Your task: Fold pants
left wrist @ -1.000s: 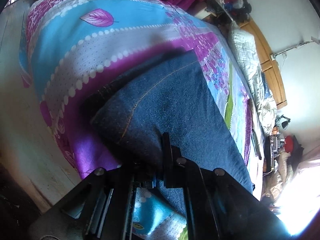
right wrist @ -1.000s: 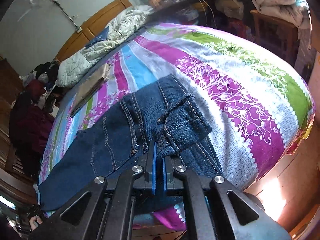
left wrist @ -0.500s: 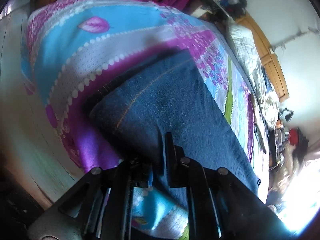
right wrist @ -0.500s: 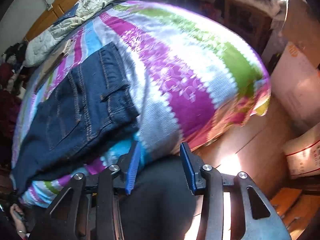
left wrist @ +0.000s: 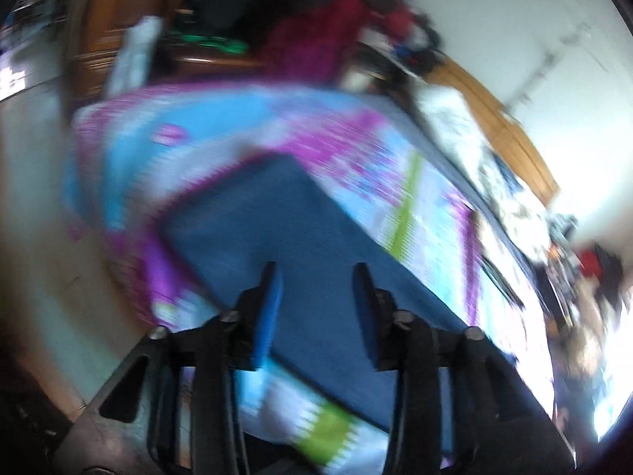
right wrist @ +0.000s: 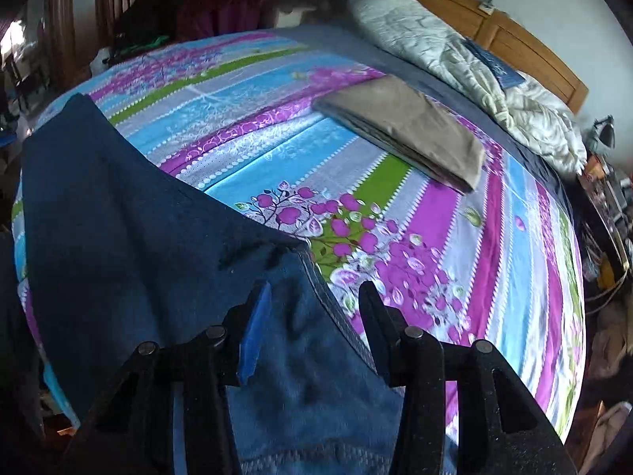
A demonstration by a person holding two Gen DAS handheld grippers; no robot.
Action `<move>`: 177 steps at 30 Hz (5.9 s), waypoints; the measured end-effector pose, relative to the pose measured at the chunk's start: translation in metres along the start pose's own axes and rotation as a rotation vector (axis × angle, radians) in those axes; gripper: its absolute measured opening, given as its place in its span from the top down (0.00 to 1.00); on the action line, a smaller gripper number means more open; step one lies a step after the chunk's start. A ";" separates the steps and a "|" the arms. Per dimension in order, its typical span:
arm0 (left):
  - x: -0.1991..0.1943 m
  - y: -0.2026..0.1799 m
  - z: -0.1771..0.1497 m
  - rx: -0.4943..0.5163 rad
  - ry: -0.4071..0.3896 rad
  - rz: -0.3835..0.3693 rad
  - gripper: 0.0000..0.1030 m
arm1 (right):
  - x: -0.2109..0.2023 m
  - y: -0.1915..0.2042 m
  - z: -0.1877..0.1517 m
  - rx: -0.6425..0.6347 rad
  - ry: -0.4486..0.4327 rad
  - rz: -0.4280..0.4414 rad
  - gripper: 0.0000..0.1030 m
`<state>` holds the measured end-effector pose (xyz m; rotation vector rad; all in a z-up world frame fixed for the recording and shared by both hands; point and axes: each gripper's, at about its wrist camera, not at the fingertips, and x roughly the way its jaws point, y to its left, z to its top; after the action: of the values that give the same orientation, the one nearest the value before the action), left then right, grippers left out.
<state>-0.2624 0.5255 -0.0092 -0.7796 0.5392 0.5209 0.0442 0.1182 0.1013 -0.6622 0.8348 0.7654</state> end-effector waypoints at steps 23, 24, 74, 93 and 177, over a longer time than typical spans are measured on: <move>0.127 -0.120 -0.083 0.530 0.207 -0.054 0.32 | 0.075 -0.040 0.005 0.253 0.087 -0.034 1.00; 0.126 -0.119 -0.085 0.524 0.206 -0.062 0.28 | 0.067 -0.029 0.003 0.221 0.077 -0.005 1.00; 0.125 -0.123 -0.098 0.543 0.187 -0.133 0.05 | -0.057 -0.150 -0.182 0.805 -0.039 -0.182 0.85; 0.129 -0.130 -0.103 0.602 0.199 -0.082 0.01 | 0.032 -0.081 -0.142 0.073 0.309 0.009 0.62; 0.046 0.113 0.007 -0.106 -0.135 -0.247 0.07 | 0.007 0.355 -0.003 -0.173 0.066 0.258 0.42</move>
<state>-0.2961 0.6093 -0.0912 -0.8911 0.2866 0.3713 -0.2384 0.3161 0.0193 -0.7451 0.9321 1.0624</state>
